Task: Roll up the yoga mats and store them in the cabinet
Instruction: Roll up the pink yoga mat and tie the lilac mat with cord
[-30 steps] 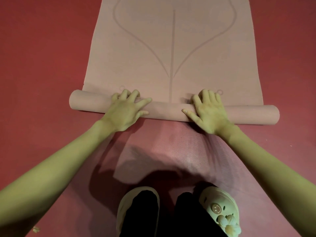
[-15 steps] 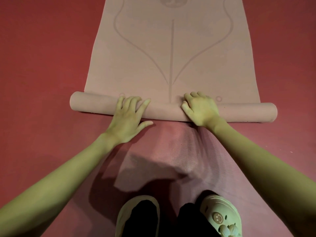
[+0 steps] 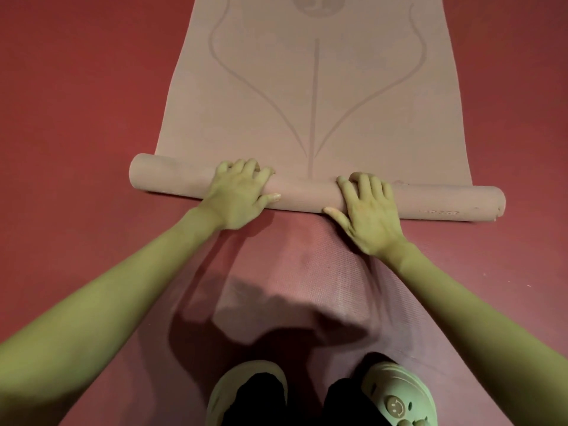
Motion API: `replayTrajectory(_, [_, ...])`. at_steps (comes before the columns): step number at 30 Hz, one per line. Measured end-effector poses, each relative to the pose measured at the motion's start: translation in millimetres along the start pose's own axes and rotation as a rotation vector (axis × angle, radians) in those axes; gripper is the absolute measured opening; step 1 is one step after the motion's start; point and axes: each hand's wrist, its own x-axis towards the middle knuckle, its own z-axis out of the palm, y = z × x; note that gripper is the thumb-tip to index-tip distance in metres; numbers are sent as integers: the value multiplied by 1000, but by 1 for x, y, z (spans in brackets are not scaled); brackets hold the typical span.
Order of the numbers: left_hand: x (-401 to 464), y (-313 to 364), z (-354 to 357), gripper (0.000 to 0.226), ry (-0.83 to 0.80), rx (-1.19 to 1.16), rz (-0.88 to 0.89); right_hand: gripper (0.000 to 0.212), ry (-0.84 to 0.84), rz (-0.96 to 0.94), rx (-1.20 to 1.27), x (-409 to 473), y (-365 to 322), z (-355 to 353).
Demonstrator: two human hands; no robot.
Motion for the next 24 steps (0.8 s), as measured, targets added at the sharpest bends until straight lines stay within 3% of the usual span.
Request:
replayTrajectory(3, [-12, 5, 8, 64, 142, 24, -10, 64, -45, -23, 29, 12, 6, -4])
replayTrajectory(9, [-14, 5, 13, 65, 155, 56, -48, 80, -232, -34, 77, 39, 18, -15])
replayTrajectory(12, [3, 0, 10, 61, 152, 94, -45, 78, -155, 35, 93, 37, 15, -12])
replayTrajectory(16, [23, -7, 0, 70, 96, 80, -62, 57, 59, 116, 35, 18, 5, -4])
replayTrajectory(19, [31, -9, -6, 75, 30, 62, -92, 62, 26, 98, -3, 12, 8, 3])
replayTrajectory(24, [31, -9, -3, 74, 112, -21, -75, 71, -48, 78, 21, 31, 18, 2])
